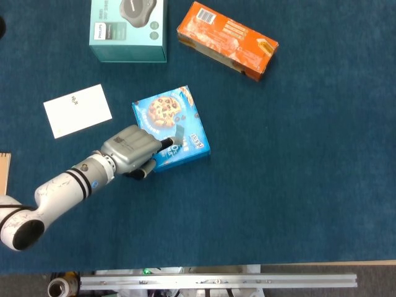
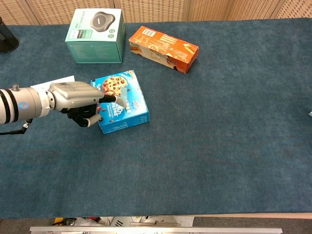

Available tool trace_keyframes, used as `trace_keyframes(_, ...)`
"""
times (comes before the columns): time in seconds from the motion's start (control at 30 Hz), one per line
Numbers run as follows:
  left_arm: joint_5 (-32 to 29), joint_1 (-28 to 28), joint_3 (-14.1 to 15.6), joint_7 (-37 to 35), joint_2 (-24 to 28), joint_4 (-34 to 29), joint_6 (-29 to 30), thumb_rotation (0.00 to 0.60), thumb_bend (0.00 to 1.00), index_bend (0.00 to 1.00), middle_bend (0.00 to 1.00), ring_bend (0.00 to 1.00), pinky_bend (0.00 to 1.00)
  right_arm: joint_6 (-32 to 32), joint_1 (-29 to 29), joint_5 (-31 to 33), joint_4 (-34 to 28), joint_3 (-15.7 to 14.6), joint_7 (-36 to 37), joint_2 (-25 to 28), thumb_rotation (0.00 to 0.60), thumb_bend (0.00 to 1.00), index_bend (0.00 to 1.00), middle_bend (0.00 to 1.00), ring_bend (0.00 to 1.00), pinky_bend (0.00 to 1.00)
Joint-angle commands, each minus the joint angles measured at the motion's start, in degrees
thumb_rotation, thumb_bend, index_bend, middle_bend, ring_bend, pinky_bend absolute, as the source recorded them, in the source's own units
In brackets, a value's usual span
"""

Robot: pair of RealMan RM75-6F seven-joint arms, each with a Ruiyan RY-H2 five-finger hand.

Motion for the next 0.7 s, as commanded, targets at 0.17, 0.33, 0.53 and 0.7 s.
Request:
trace_keyframes(0.17, -0.95, -0.78, -0.21, 0.13, -1.20, 1.34, -0.98, 0.600, 0.67, 0.10, 0.98, 1.00, 0.97, 0.10, -0.22, 0.14, 0.17, 0.09, 0.26, 0.04, 0.600, 0.45, 0.47, 0.92, 1.00, 1.00)
trace_keyframes(0.33, -1.62, -1.11, -0.16, 0.54, -1.52, 1.62, -1.06, 0.600, 0.67, 0.10, 0.98, 1.00, 0.97, 0.24, -0.40, 0.11, 0.18, 0.16, 0.44, 0.28, 0.600, 0.45, 0.47, 0.92, 1.00, 1.00)
trace_keyframes(0.53, -2.18, -1.22, -0.35, 0.48, -1.33, 1.51, -0.64, 0.600, 0.67, 0.10, 0.98, 1.00, 0.97, 0.09, -0.45, 0.09, 0.31, 0.20, 0.74, 0.30, 0.600, 0.45, 0.47, 0.92, 1.00, 1.00)
trace_keyframes(0.7, -2.85, -1.53, -0.48, 0.23, -1.26, 2.04, -0.98, 0.600, 0.67, 0.10, 0.98, 1.00, 0.97, 0.03, -0.45, 0.08, 0.36, 0.28, 0.80, 0.32, 0.600, 0.45, 0.47, 0.92, 1.00, 1.00)
